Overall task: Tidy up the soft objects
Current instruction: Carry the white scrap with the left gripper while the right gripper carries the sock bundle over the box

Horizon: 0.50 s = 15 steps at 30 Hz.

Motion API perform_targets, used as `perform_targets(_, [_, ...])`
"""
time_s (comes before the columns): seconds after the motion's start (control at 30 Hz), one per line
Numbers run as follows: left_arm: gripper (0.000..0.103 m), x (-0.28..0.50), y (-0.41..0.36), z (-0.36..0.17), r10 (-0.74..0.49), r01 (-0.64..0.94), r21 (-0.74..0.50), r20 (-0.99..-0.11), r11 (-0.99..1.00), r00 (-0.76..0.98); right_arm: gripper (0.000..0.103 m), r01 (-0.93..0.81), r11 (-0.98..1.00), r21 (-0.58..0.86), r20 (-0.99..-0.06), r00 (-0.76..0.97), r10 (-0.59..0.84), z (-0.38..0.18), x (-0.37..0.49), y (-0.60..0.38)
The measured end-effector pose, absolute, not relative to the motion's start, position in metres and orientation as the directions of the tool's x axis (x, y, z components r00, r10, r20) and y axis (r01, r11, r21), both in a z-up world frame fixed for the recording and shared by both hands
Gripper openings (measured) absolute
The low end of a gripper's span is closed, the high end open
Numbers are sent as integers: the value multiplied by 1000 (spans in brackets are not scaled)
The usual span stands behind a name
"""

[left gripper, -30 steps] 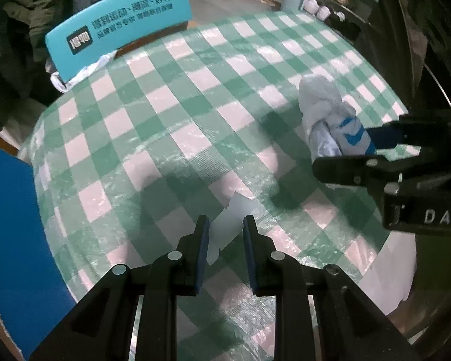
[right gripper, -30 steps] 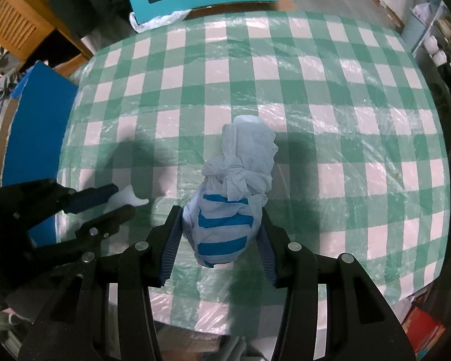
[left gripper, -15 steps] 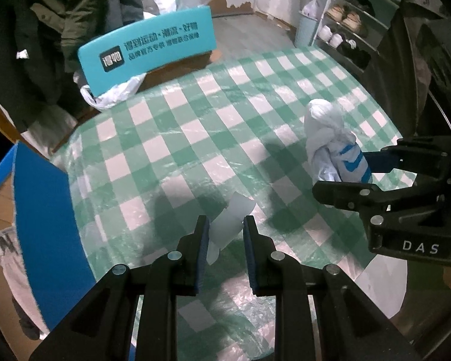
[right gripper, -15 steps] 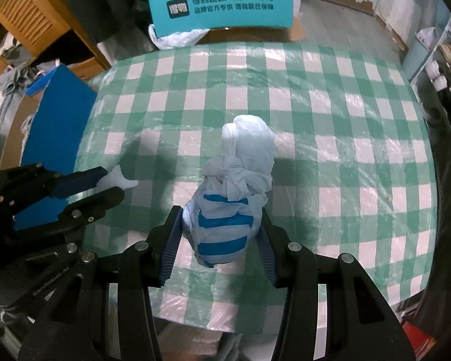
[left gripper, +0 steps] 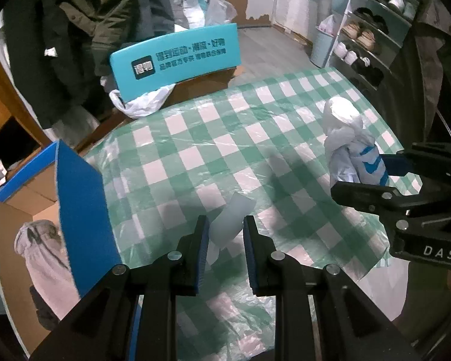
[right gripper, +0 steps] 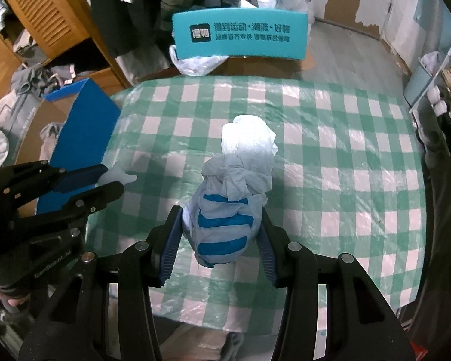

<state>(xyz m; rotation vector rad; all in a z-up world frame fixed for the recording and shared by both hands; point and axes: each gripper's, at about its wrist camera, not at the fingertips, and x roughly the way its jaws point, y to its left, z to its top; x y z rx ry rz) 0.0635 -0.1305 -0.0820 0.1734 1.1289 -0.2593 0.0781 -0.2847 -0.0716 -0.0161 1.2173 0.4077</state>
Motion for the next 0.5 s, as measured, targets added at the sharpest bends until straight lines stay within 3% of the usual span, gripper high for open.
perform_targets(0.5, [23,51,-97,-61,-80,237,29,-895,971,438,47,-368,907,204,-897,301,324,-49,79,-254])
